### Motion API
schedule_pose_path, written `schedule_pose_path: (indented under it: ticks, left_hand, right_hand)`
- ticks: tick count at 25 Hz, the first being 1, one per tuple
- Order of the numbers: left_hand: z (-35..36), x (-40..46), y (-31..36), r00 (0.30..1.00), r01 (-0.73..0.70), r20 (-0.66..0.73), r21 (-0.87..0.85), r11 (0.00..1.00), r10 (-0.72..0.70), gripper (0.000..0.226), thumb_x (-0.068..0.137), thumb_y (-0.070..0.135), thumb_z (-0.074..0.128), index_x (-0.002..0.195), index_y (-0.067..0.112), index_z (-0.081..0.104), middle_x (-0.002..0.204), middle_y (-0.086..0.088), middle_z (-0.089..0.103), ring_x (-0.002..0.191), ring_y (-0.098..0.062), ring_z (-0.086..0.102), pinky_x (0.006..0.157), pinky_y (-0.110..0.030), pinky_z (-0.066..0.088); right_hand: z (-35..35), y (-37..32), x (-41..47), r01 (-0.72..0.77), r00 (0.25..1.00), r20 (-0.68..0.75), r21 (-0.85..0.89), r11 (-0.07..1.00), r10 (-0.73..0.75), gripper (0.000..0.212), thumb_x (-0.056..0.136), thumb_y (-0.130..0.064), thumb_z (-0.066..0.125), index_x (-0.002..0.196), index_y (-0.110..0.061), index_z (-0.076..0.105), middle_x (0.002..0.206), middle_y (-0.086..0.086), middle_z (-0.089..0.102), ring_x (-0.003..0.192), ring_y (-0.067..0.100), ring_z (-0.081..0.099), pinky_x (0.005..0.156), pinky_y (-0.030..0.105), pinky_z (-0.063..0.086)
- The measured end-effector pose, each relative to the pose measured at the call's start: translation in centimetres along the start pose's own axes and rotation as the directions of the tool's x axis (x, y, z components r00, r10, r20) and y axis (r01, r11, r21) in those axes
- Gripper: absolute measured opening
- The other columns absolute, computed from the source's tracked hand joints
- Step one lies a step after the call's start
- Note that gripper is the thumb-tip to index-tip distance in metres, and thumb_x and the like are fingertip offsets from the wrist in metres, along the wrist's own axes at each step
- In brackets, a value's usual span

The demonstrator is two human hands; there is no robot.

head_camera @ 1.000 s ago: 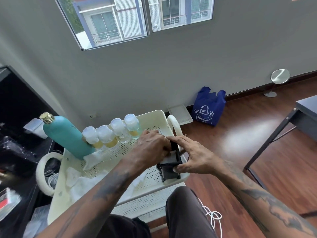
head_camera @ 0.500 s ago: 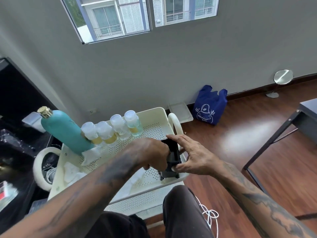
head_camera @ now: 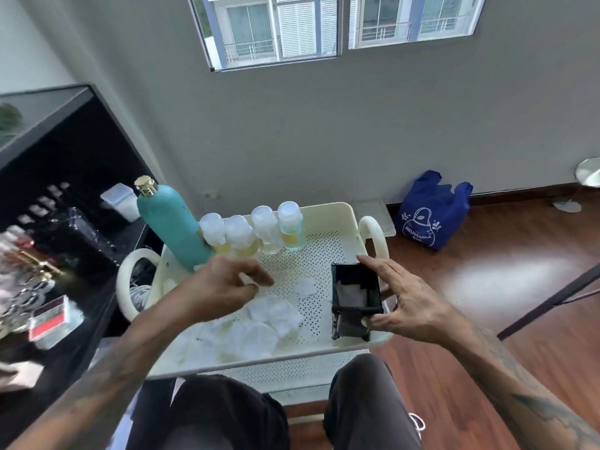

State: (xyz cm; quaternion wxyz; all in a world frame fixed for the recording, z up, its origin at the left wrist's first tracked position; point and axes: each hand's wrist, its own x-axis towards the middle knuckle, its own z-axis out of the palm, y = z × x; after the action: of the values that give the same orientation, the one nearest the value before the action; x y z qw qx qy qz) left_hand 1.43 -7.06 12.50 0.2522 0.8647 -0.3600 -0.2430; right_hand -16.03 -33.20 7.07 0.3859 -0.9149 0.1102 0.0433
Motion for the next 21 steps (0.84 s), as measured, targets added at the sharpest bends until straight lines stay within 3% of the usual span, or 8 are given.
schedule_pose_path:
  ticks: [2,4,7,8,10,14,17,21]
  left_hand:
    - [2.7,-2.0,-4.5,0.984,0.169,0.039,0.053,0.984,-0.171,0.007,0.086,0.03,0.07,0.085,0.037,0.071,0.087,0.017,0.071,0.072,0.0,0.064,0.061,-0.01,0.043]
    - [6.2,-2.6,-7.6,0.959,0.261,0.103,0.06,0.964,-0.266,0.021,0.079,0.049,0.072,0.087,0.03,0.075,0.098,0.013,0.067,0.083,-0.001,0.062,0.071,-0.019,0.048]
    - [8.7,-2.1,-10.0,0.955,0.291,-0.041,-0.056,0.955,-0.293,0.029,0.065,0.056,0.078,0.077,0.03,0.075,0.095,0.009,0.056,0.086,-0.002,0.057,0.069,-0.021,0.045]
    - [9.0,-1.9,-10.3,0.953,0.29,-0.064,-0.085,0.953,-0.295,0.026,0.062,0.054,0.079,0.074,0.031,0.074,0.094,0.009,0.056,0.085,-0.003,0.057,0.068,-0.02,0.045]
    - [9.3,-1.7,-10.8,0.947,0.295,-0.093,-0.135,0.946,-0.309,0.014,0.062,0.043,0.079,0.068,0.032,0.074,0.091,0.008,0.057,0.082,-0.004,0.059,0.068,-0.021,0.048]
    - [9.8,-1.6,-11.2,0.937,0.3,-0.127,-0.187,0.936,-0.326,0.012,0.062,0.037,0.079,0.067,0.027,0.073,0.089,0.007,0.059,0.076,-0.004,0.061,0.06,-0.019,0.05]
    - [10.0,-1.3,-11.5,0.936,0.297,-0.126,-0.22,0.929,-0.33,0.022,0.06,0.04,0.08,0.072,0.026,0.069,0.094,0.007,0.058,0.081,-0.003,0.061,0.056,-0.014,0.045]
    - [10.2,-1.0,-11.7,0.927,0.312,-0.143,-0.218,0.925,-0.346,0.022,0.063,0.034,0.079,0.077,0.026,0.064,0.094,0.008,0.057,0.084,-0.005,0.057,0.065,-0.023,0.045]
  right_hand:
    - [-0.6,-1.6,-0.6,-0.042,0.997,0.057,-0.111,0.993,0.048,0.105,0.071,-0.032,0.078,0.146,-0.052,0.008,0.152,-0.022,0.023,0.11,0.007,0.056,0.094,0.029,0.049]
    - [-0.9,-3.5,-1.9,-0.1,0.995,-0.013,-0.363,0.926,0.102,0.107,0.072,-0.046,0.075,0.146,-0.054,-0.002,0.157,-0.02,0.013,0.124,0.012,0.05,0.096,0.033,0.048]
    - [-0.2,-7.5,-3.4,0.019,0.919,-0.325,-0.533,0.846,-0.225,0.068,0.076,-0.054,0.063,0.138,-0.048,0.034,0.134,-0.019,0.039,0.098,0.007,0.059,0.07,0.027,0.051]
    - [0.6,-8.9,-3.2,0.096,0.905,-0.312,-0.51,0.855,-0.288,0.052,0.079,-0.052,0.059,0.129,-0.045,0.045,0.124,-0.022,0.043,0.089,0.002,0.058,0.068,0.024,0.05]
    - [3.4,-11.2,-1.1,0.198,0.957,-0.107,-0.439,0.876,-0.27,0.035,0.087,-0.044,0.056,0.121,-0.042,0.053,0.117,-0.023,0.047,0.089,0.001,0.057,0.076,0.023,0.048]
    - [9.9,-10.6,5.9,0.142,0.975,0.223,-0.565,0.813,-0.016,0.04,0.092,-0.014,0.055,0.13,-0.026,0.054,0.129,-0.002,0.047,0.109,0.021,0.056,0.093,0.033,0.046]
    - [12.6,-8.4,8.6,0.063,0.967,0.236,-0.595,0.801,0.099,0.039,0.089,-0.01,0.061,0.126,-0.02,0.055,0.125,0.003,0.047,0.101,0.024,0.058,0.09,0.032,0.05]
    - [13.4,-7.2,9.2,0.038,0.988,0.147,-0.572,0.819,0.057,0.02,0.095,-0.019,0.054,0.113,-0.019,0.063,0.114,0.003,0.056,0.096,0.021,0.059,0.086,0.033,0.052]
